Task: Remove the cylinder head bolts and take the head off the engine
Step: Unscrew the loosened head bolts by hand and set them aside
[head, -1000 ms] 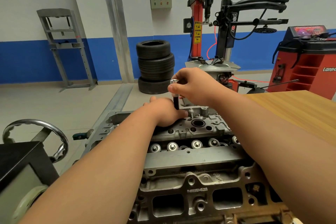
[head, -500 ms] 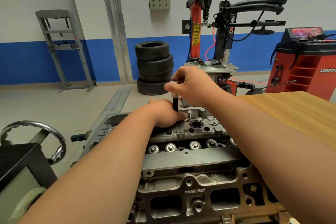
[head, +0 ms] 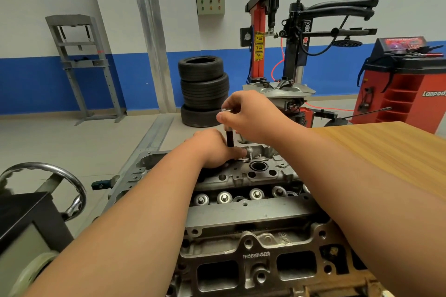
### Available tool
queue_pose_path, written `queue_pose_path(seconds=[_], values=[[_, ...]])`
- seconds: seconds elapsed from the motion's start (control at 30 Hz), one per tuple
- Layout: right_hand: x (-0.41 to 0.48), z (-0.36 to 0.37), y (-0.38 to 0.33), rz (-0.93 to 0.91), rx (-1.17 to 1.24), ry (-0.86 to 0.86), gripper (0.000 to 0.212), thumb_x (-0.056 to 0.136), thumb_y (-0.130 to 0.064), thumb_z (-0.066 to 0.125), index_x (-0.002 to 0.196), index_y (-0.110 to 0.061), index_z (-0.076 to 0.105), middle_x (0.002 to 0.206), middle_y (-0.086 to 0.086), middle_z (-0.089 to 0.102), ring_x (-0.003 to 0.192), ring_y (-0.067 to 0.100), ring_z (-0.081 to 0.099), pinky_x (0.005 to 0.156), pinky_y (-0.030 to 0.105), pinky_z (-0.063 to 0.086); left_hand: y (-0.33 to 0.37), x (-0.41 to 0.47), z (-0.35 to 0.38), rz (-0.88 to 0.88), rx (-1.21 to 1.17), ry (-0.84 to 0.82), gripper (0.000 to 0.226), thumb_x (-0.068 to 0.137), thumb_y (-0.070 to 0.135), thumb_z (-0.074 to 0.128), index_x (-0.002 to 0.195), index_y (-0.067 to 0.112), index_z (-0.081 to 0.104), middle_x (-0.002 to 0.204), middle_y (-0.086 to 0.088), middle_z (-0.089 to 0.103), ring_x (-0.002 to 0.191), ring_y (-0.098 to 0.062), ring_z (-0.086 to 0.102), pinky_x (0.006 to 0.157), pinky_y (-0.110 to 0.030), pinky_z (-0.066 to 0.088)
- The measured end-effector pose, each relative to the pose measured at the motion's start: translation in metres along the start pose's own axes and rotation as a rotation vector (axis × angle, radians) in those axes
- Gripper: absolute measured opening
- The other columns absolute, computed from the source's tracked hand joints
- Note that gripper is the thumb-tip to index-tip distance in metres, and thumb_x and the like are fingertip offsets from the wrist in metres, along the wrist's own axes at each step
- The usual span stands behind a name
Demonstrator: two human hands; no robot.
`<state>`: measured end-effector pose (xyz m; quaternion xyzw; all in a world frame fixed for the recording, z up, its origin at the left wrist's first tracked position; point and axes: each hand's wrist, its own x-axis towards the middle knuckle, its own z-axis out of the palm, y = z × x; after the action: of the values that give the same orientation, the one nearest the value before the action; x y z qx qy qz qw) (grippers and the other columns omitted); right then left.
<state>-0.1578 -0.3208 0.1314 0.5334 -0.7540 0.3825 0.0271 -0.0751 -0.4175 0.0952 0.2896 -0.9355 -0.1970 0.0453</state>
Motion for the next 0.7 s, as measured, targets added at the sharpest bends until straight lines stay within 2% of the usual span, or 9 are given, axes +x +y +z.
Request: queue_pose_path(seconds=[0.03,0.13,0.23,0.37,0.43,0.5,0.57,0.63,0.7], values=[[-0.0003,-0.0021,-0.0013,-0.005,0.062,-0.015,0.013,0.088,-0.015,0.059,0.099,-0.019,0.065,0.078,-0.009,0.069,0.066,-0.001,0.063,0.063,0.021,0.051,-0.0005,-0.0004,-0.001,0.017,-0.006,-0.014,0.046,0.084,0.064,0.058,0.073,0.02,0.066,0.061,0.006,0.061,0.067,-0.013,0.055,0.061,-0.029,0.038],[-0.0018,-0.0062,-0.0024,0.036,0.316,-0.085,0.033,0.083,0.001,0.048,0.102,-0.02,0.064,0.093,-0.002,0.07,0.085,0.012,0.068,0.068,0.023,0.056,-0.0035,-0.0006,-0.0032,0.073,0.007,-0.05,0.035,0.088,0.056,0.056,0.091,0.023,0.068,0.084,0.003,0.064,0.081,-0.016,0.057,0.065,-0.03,0.04],[-0.0019,-0.0027,0.0001,0.044,0.232,-0.143,0.026,0.084,-0.013,0.057,0.108,-0.023,0.057,0.103,-0.005,0.066,0.09,0.012,0.063,0.072,0.025,0.052,-0.0056,0.0017,-0.0022,0.092,-0.02,0.023,0.036,0.083,0.051,0.067,0.07,0.018,0.061,0.069,0.001,0.058,0.062,-0.014,0.053,0.054,-0.029,0.036],[-0.0011,0.0001,0.0032,0.042,0.08,-0.02,0.027,0.083,-0.043,0.07,0.091,-0.021,0.057,0.079,-0.007,0.068,0.072,0.01,0.064,0.061,0.027,0.05,-0.0047,0.0032,-0.0012,0.07,-0.033,0.086,0.047,0.076,0.058,0.07,0.063,0.015,0.058,0.059,0.0,0.053,0.055,-0.014,0.05,0.052,-0.029,0.036],[-0.0008,-0.0013,0.0039,0.045,0.1,-0.001,0.022,0.083,-0.039,0.072,0.086,-0.02,0.061,0.073,-0.006,0.07,0.069,0.011,0.066,0.063,0.03,0.055,-0.0057,0.0019,-0.002,0.067,-0.019,0.051,0.047,0.077,0.063,0.067,0.062,0.018,0.059,0.061,0.002,0.056,0.057,-0.013,0.052,0.052,-0.028,0.035],[0.0,-0.0039,0.0058,0.042,0.125,-0.008,0.008,0.086,-0.029,0.068,0.09,-0.022,0.066,0.074,-0.01,0.071,0.07,0.003,0.066,0.066,0.025,0.054,-0.0062,0.0013,-0.0017,0.055,0.023,-0.023,0.047,0.08,0.066,0.06,0.075,0.019,0.063,0.078,0.001,0.063,0.074,-0.016,0.057,0.062,-0.03,0.041],[-0.0002,-0.0061,0.0057,0.063,0.269,-0.048,0.02,0.088,-0.015,0.057,0.104,-0.02,0.067,0.083,-0.009,0.073,0.081,0.004,0.068,0.078,0.027,0.056,-0.0059,0.0016,-0.0006,0.048,0.068,-0.064,0.045,0.085,0.067,0.053,0.09,0.023,0.062,0.096,-0.002,0.062,0.09,-0.021,0.053,0.077,-0.034,0.043],[-0.001,-0.0063,0.0047,0.093,0.363,-0.116,0.027,0.086,-0.012,0.052,0.108,-0.021,0.066,0.09,-0.005,0.074,0.087,0.011,0.07,0.084,0.035,0.057,-0.0054,0.003,0.0,0.052,0.054,-0.045,0.041,0.087,0.063,0.053,0.082,0.023,0.058,0.089,-0.002,0.059,0.081,-0.018,0.051,0.069,-0.032,0.04],[-0.002,-0.0038,0.0041,0.084,0.239,-0.176,0.018,0.085,-0.02,0.058,0.102,-0.024,0.064,0.093,-0.003,0.072,0.086,0.016,0.068,0.078,0.036,0.058,-0.0053,0.0033,0.0008,0.073,0.029,-0.007,0.039,0.087,0.06,0.056,0.071,0.025,0.052,0.076,0.001,0.054,0.067,-0.013,0.048,0.057,-0.029,0.034]])
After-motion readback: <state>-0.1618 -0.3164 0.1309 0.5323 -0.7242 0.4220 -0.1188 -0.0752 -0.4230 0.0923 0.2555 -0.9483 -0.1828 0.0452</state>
